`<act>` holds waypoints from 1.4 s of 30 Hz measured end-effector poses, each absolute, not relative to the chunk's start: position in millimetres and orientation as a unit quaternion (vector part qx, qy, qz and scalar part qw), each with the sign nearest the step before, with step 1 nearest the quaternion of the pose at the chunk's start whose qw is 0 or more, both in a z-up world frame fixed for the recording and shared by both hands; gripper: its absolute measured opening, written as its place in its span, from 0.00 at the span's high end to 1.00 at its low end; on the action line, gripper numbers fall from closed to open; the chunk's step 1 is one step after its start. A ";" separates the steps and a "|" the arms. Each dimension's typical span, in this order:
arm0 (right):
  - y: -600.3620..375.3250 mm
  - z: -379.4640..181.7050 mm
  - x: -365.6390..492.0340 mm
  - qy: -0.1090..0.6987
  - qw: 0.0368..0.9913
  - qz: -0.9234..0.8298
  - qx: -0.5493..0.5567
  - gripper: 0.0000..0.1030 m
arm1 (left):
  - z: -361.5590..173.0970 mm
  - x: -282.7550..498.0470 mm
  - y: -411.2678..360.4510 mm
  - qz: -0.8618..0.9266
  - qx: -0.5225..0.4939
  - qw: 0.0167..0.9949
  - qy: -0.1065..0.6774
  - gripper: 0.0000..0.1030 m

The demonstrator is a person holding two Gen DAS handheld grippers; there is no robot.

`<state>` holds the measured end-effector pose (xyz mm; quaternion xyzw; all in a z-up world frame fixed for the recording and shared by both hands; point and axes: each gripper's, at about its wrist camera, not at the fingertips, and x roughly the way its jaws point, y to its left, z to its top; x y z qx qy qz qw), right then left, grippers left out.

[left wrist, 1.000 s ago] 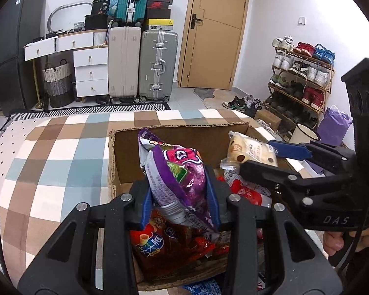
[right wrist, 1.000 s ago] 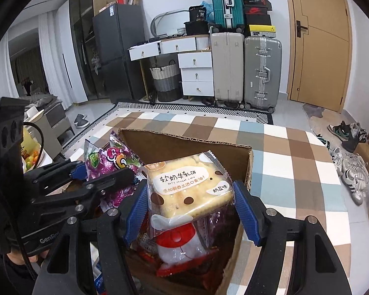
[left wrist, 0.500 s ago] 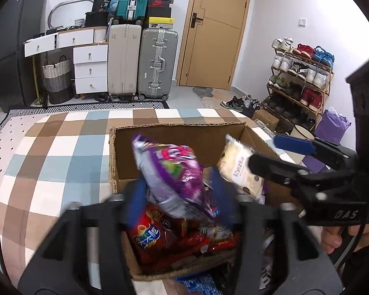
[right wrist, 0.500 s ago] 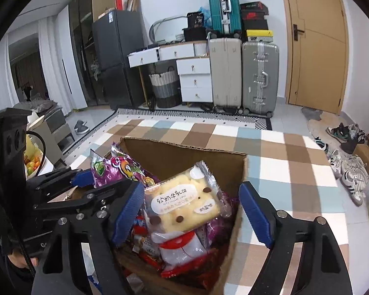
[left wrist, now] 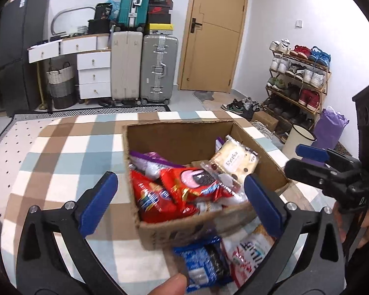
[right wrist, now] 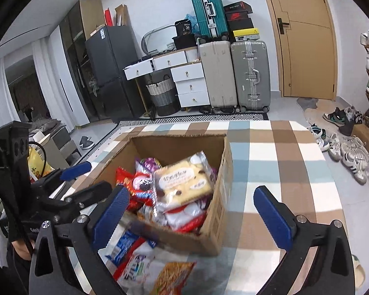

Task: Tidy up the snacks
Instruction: 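Grasp the blue Oreo pack with left tool while right tool grasps noodle snack bag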

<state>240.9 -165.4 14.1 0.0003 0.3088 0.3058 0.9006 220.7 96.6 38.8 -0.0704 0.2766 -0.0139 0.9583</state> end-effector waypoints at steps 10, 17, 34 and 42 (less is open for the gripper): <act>-171.7 9.3 201.7 0.325 0.894 0.309 0.006 0.01 | 42.6 158.0 99.3 0.023 -0.061 0.954 0.294 0.01; -168.0 -1.3 184.9 0.348 0.885 0.309 0.001 0.01 | 35.6 126.3 98.9 0.025 -0.062 0.950 0.305 0.01; -149.1 -63.1 185.7 0.433 0.851 0.296 0.003 0.01 | 1.8 144.9 93.2 0.018 -0.052 0.929 0.365 0.01; -142.1 -78.7 196.7 0.462 0.833 0.303 0.032 0.01 | -11.1 152.4 96.2 0.019 -0.050 0.923 0.382 0.01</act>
